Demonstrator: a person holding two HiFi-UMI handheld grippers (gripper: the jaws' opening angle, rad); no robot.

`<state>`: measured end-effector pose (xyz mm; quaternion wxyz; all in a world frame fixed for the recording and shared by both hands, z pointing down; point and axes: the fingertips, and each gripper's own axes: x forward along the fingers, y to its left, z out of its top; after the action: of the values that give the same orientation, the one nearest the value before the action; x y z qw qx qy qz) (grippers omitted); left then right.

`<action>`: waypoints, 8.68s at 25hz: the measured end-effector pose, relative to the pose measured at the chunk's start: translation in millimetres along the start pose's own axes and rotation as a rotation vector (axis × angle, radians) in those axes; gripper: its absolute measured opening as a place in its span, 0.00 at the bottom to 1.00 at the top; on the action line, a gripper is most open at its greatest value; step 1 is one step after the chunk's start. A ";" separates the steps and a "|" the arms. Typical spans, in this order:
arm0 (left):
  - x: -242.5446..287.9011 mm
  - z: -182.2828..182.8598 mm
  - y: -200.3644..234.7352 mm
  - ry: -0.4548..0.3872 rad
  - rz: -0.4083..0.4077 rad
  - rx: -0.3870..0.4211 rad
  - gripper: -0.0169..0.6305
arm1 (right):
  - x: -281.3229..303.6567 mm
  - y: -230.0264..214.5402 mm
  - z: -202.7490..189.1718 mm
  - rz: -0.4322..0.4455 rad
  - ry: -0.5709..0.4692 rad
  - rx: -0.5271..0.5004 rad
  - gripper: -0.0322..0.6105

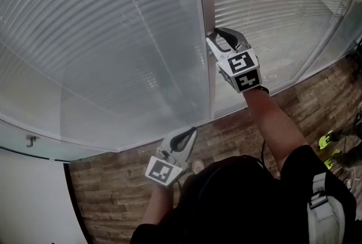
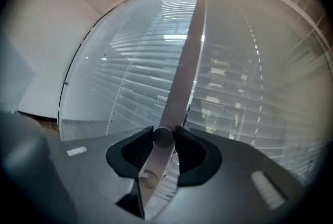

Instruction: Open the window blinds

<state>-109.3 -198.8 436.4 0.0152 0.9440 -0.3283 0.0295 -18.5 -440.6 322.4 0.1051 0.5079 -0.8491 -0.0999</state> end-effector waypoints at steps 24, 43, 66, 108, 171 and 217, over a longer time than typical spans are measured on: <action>-3.5 -3.5 -10.6 0.005 -0.003 0.002 0.03 | -1.2 -8.0 -3.1 0.021 -0.079 0.381 0.26; -0.7 -8.5 -13.6 0.002 -0.014 0.010 0.03 | -15.4 15.6 7.5 -0.024 0.057 -0.605 0.45; -5.9 -10.2 -15.2 -0.024 0.004 0.002 0.03 | 0.1 14.6 -10.9 -0.021 0.167 -1.135 0.25; -6.3 -17.9 -17.8 0.003 0.004 -0.005 0.03 | 2.1 -7.1 -10.4 -0.032 -0.080 0.362 0.25; 5.3 -15.5 36.1 0.005 -0.194 0.021 0.03 | 3.1 14.7 -10.8 -0.082 0.204 -1.144 0.25; -10.4 -26.5 35.8 0.031 -0.221 -0.001 0.03 | -0.1 -10.6 -6.2 -0.161 -0.091 0.398 0.25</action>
<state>-140.8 -219.1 462.5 0.0240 0.9738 -0.2221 0.0421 -7.9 -445.9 325.4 -0.0438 0.5797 -0.8127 0.0387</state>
